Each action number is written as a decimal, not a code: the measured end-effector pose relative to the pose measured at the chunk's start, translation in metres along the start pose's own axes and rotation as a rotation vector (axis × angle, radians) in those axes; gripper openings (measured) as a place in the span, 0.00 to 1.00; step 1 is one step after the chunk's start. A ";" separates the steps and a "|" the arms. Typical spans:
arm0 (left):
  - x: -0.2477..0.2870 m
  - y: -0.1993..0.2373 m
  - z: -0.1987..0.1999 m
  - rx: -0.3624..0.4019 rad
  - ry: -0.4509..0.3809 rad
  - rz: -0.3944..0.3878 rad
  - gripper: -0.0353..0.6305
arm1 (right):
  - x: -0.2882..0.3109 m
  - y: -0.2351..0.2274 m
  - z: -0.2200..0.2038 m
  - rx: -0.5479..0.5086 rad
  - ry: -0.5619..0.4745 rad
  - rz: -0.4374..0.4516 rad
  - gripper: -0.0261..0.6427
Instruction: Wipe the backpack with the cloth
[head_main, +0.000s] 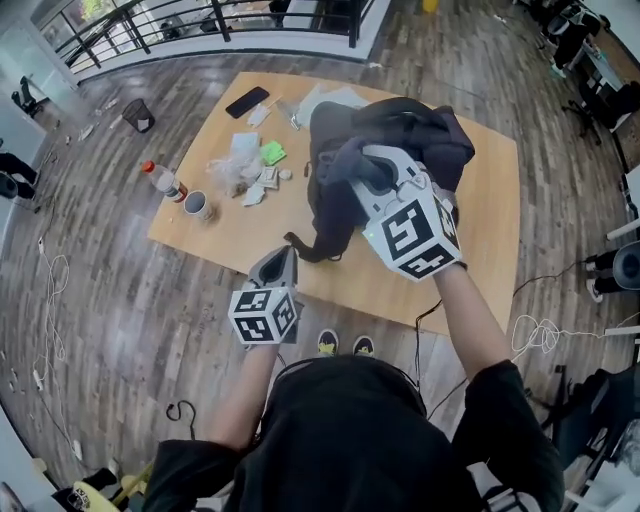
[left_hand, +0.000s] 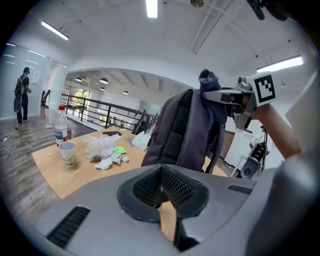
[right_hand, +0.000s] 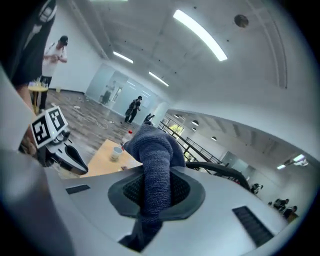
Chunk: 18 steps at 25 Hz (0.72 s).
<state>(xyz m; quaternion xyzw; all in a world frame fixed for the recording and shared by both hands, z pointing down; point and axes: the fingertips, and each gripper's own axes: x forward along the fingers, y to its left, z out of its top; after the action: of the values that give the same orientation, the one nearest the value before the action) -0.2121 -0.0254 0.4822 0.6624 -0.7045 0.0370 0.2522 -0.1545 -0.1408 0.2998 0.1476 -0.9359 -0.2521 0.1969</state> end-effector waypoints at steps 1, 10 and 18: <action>-0.003 0.004 -0.001 0.001 0.000 0.003 0.08 | 0.001 0.000 -0.002 -0.014 0.007 -0.037 0.10; -0.010 0.026 -0.011 -0.026 0.021 0.023 0.08 | 0.057 0.072 -0.077 -0.288 0.157 -0.131 0.10; -0.027 0.050 -0.010 -0.029 0.010 0.043 0.08 | 0.112 0.170 -0.174 -0.130 0.248 0.042 0.10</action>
<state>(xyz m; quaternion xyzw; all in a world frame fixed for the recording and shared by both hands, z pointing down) -0.2569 0.0095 0.4941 0.6433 -0.7177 0.0355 0.2643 -0.2056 -0.1135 0.5617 0.1450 -0.8889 -0.2878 0.3254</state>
